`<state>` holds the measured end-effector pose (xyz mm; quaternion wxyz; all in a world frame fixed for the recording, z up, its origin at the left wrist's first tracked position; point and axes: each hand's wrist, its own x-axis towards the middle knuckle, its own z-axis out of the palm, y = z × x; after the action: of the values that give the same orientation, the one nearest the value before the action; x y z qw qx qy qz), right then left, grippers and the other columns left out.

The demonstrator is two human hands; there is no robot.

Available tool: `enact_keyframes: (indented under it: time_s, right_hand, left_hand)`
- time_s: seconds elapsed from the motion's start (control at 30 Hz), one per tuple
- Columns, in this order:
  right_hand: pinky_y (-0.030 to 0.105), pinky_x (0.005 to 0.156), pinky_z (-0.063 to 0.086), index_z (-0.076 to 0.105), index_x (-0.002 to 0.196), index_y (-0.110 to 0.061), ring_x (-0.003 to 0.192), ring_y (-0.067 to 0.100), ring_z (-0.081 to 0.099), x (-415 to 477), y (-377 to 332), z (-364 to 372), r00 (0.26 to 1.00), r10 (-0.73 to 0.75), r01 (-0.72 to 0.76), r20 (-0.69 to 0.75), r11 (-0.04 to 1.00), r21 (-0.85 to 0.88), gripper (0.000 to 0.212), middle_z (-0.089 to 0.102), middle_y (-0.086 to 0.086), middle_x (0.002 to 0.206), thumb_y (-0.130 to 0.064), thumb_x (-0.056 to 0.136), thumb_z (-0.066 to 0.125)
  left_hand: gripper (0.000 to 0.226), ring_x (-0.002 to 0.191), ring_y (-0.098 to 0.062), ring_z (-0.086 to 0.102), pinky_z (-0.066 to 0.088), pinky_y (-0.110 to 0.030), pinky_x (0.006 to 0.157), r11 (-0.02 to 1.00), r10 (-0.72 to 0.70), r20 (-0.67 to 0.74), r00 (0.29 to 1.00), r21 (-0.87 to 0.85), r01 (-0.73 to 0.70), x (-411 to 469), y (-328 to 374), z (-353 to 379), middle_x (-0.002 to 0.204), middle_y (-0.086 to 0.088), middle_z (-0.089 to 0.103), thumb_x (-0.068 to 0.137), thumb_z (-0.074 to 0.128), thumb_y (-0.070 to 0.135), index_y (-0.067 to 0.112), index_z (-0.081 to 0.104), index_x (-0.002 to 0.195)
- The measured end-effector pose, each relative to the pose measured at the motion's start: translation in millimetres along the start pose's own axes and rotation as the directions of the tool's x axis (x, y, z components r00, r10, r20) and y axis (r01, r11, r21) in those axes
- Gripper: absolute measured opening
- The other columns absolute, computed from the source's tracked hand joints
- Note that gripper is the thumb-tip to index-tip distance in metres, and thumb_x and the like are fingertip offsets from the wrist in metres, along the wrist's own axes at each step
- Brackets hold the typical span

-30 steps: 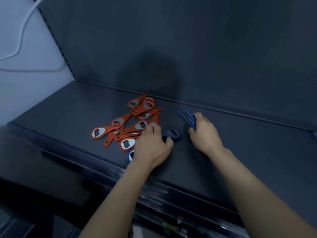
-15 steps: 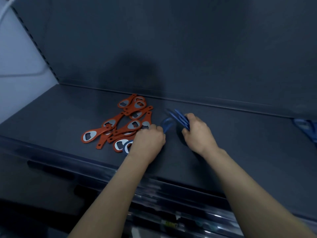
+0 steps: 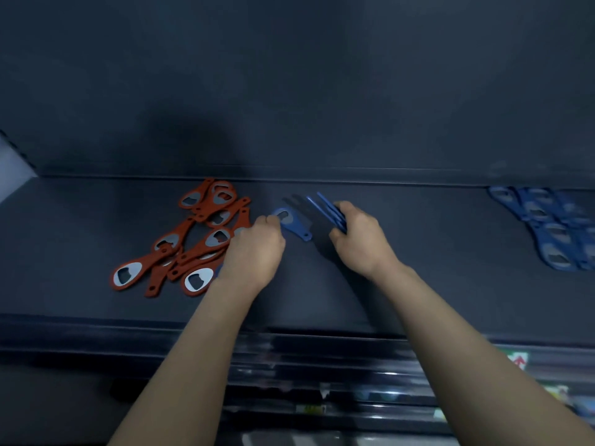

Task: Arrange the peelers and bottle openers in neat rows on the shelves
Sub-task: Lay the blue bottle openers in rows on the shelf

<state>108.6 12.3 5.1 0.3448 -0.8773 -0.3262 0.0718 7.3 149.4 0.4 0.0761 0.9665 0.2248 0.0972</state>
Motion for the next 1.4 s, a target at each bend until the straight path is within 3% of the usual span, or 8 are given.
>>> enact_keyframes:
  time_s: [0.1,0.27,0.47,0.6,0.8,1.0,1.17,1.4]
  right_hand:
    - [0.036,0.083,0.048,0.051,0.119,-0.012,0.097,0.028,0.056,2.5,-0.3,2.3,1.0,0.026,-0.026,-0.004,1.0,0.005,0.031,0.06,0.01,0.107,-0.011,0.088,0.054]
    - [0.035,0.079,0.047,0.052,0.115,-0.01,0.097,0.03,0.057,13.9,-10.5,18.4,0.999,0.039,-0.038,0.011,0.995,-0.095,0.027,0.06,0.012,0.109,-0.022,0.091,0.058]
    - [0.037,0.082,0.044,0.05,0.116,-0.006,0.107,0.032,0.05,28.0,-27.2,43.8,0.996,0.072,-0.061,0.044,0.971,-0.229,0.047,0.054,0.015,0.114,-0.036,0.084,0.066]
    - [0.034,0.073,0.041,0.055,0.109,-0.005,0.102,0.033,0.052,35.1,-32.3,52.5,0.999,-0.007,0.019,0.043,0.955,-0.295,0.032,0.056,0.016,0.111,-0.028,0.089,0.062]
    - [0.034,0.064,0.038,0.054,0.102,-0.004,0.088,0.037,0.058,40.3,-36.4,47.2,0.993,-0.096,0.114,0.064,0.908,-0.404,0.024,0.062,0.017,0.098,-0.024,0.088,0.059]
    - [0.027,0.049,0.034,0.047,0.064,-0.013,0.06,0.021,0.045,42.3,-18.5,29.5,0.992,0.125,-0.124,-0.011,0.992,0.03,0.02,0.05,0.0,0.063,-0.014,0.079,0.06]
    - [0.02,0.043,0.038,0.054,0.06,-0.016,0.043,0.009,0.042,30.8,0.3,12.8,0.959,0.281,-0.263,0.028,0.852,0.453,0.022,0.05,-0.011,0.046,-0.007,0.078,0.062]
    - [0.02,0.04,0.04,0.058,0.066,-0.014,0.042,0.007,0.049,17.7,17.5,-14.5,0.966,0.234,-0.242,0.109,0.671,0.701,0.022,0.056,-0.007,0.047,-0.001,0.083,0.062]
  left_hand:
    - [0.016,0.067,-0.024,0.048,0.03,-0.034,0.053,0.928,-0.109,-0.053,0.993,-0.363,0.083,3.6,-7.3,-3.7,0.074,-0.004,0.052,0.093,0.038,0.016,0.007,0.044,0.082]
    - [0.019,0.06,-0.016,0.042,0.036,-0.034,0.055,0.629,-0.316,0.026,0.948,-0.743,0.23,9.5,-18.4,-7.5,0.065,0.001,0.045,0.09,0.038,0.018,0.01,0.046,0.075]
    - [0.028,0.057,-0.012,0.033,0.028,-0.029,0.051,0.488,-0.428,0.053,0.902,-0.826,0.281,4.3,-35.0,-3.4,0.062,0.002,0.036,0.091,0.034,0.017,0.018,0.033,0.064]
    - [0.03,0.057,-0.012,0.041,0.034,-0.028,0.054,0.418,-0.437,0.105,0.893,-0.855,0.306,5.0,-41.5,-4.2,0.062,0.001,0.045,0.095,0.043,0.026,0.015,0.043,0.067]
    - [0.01,0.048,-0.002,0.059,0.047,-0.018,0.049,0.125,-0.398,0.286,0.872,-0.924,0.36,8.8,-40.6,-7.1,0.069,-0.002,0.067,0.088,0.062,0.017,0.008,0.06,0.084]
    - [0.014,0.041,-0.001,0.054,0.041,-0.016,0.044,0.108,-0.415,0.322,0.851,-0.911,0.398,21.7,-23.5,0.2,0.073,-0.007,0.067,0.089,0.058,0.009,0.001,0.054,0.1]
    - [0.01,0.056,-0.014,0.051,0.041,-0.023,0.053,0.133,-0.409,0.296,0.863,-0.916,0.378,37.8,0.5,12.4,0.065,-0.003,0.058,0.088,0.061,0.012,0.003,0.056,0.085]
    - [0.017,0.054,-0.005,0.062,0.048,-0.018,0.05,0.051,-0.213,0.3,0.93,-0.947,0.318,39.9,43.2,14.2,0.06,0.007,0.067,0.082,0.07,0.028,0.018,0.066,0.068]
